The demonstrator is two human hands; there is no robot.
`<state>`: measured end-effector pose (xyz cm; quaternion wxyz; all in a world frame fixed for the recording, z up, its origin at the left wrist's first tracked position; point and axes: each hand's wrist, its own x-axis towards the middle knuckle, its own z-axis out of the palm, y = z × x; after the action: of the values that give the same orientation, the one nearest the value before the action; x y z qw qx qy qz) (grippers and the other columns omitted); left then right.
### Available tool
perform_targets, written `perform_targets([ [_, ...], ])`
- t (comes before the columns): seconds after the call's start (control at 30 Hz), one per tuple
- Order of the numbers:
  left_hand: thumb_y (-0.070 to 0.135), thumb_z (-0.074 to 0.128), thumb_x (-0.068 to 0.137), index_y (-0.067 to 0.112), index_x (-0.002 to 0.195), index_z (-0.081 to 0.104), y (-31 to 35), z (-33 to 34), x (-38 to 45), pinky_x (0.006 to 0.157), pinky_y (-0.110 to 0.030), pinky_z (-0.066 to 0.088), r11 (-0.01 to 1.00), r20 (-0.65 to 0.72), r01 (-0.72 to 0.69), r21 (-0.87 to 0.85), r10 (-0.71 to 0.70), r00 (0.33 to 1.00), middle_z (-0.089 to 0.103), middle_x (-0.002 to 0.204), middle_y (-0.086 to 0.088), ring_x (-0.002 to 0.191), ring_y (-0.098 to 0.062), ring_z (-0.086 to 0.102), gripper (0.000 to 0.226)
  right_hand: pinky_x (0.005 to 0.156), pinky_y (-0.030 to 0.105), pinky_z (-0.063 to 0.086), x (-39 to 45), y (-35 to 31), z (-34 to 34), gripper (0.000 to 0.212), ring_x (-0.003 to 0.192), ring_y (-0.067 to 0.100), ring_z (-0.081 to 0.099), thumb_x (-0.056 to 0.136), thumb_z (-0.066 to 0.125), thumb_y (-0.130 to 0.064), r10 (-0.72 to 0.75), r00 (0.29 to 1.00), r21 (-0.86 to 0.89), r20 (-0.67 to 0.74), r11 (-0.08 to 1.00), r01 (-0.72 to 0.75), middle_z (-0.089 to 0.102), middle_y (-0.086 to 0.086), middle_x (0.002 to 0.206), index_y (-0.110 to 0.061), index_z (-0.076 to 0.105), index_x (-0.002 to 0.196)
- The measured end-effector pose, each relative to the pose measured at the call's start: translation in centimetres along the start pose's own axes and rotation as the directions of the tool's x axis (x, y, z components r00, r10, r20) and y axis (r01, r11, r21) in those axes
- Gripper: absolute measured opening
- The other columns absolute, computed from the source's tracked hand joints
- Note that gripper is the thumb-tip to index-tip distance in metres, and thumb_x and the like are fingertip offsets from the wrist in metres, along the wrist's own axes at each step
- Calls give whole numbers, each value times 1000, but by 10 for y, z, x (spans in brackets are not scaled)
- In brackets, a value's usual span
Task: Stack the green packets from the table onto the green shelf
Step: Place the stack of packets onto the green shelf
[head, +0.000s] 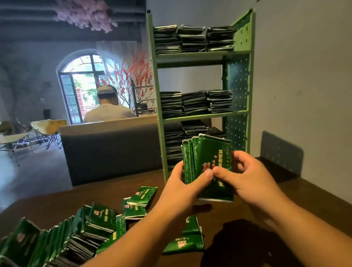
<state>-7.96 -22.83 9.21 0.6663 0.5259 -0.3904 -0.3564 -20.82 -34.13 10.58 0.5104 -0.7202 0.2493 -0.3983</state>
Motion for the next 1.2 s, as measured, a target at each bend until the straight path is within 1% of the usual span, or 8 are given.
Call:
perform_targets([
  [0.1, 49, 68, 88, 34, 125, 64, 14, 2, 8, 74, -43, 59, 999, 10, 48, -23, -48, 999, 74, 120, -2, 109, -28, 72, 40, 84, 42, 62, 10, -5, -7, 31, 93, 17, 76, 85, 78, -17, 81, 997, 125, -2, 989, -80, 78, 2, 103, -19, 69, 115],
  [0.2, 32, 66, 95, 32, 130, 62, 23, -1, 18, 80, -48, 60, 995, 13, 63, -80, -62, 998, 73, 123, -6, 110, -29, 72, 35, 77, 35, 60, 17, -14, -13, 27, 93, 20, 76, 89, 71, -10, 169, 982, 301, 82, 935, -186, 78, 8, 104, -13, 68, 116],
  [0.4, 26, 66, 89, 16, 128, 61, 34, 4, 27, 90, -57, 56, 977, 62, 125, -174, -116, 991, 76, 110, -13, 108, -38, 70, 40, 102, 49, 49, 29, -18, -9, 21, 103, 29, 72, 86, 70, -9, 303, 935, 434, 185, 828, -354, 78, 13, 100, -12, 68, 106],
  [0.53, 22, 64, 91, 13, 126, 62, 36, 7, 35, 86, -58, 59, 956, 74, 168, -240, -154, 985, 74, 114, -19, 111, -43, 68, 37, 84, 42, 56, 35, -16, -7, 22, 91, 25, 77, 90, 66, -5, 309, 931, 465, 193, 807, -364, 78, 16, 101, -8, 68, 112],
  [0.67, 18, 65, 95, 18, 128, 59, 27, 6, 44, 86, -64, 57, 969, 36, 137, -207, -132, 991, 74, 115, -17, 107, -41, 71, 34, 89, 44, 56, 41, -7, -11, 27, 99, 28, 75, 90, 67, -7, 316, 931, 459, 185, 810, -366, 78, 15, 104, -9, 68, 117],
  [0.9, 14, 64, 97, 21, 122, 61, 19, 14, 50, 84, -64, 58, 976, 1, 88, -200, -90, 996, 76, 109, -12, 101, -37, 73, 26, 73, 42, 58, 45, 6, -19, 40, 95, 31, 76, 82, 67, -5, 336, 922, 537, 194, 750, -387, 76, 20, 107, -4, 65, 122],
  [1.03, 8, 63, 94, 20, 123, 59, 16, 18, 50, 74, -53, 61, 973, 1, 81, -214, -83, 997, 74, 112, -14, 97, -36, 72, 32, 73, 42, 58, 46, 14, -26, 53, 96, 31, 76, 75, 67, -9, 345, 926, 588, 156, 721, -367, 75, 20, 110, -4, 61, 128],
  [1.2, 3, 69, 90, 20, 124, 58, 11, 21, 50, 75, -53, 62, 977, -4, 50, -208, -52, 999, 76, 108, -10, 98, -34, 73, 40, 72, 45, 61, 45, 17, -29, 51, 99, 34, 75, 77, 66, -8, 335, 928, 619, 166, 697, -362, 74, 21, 112, -5, 61, 128],
])
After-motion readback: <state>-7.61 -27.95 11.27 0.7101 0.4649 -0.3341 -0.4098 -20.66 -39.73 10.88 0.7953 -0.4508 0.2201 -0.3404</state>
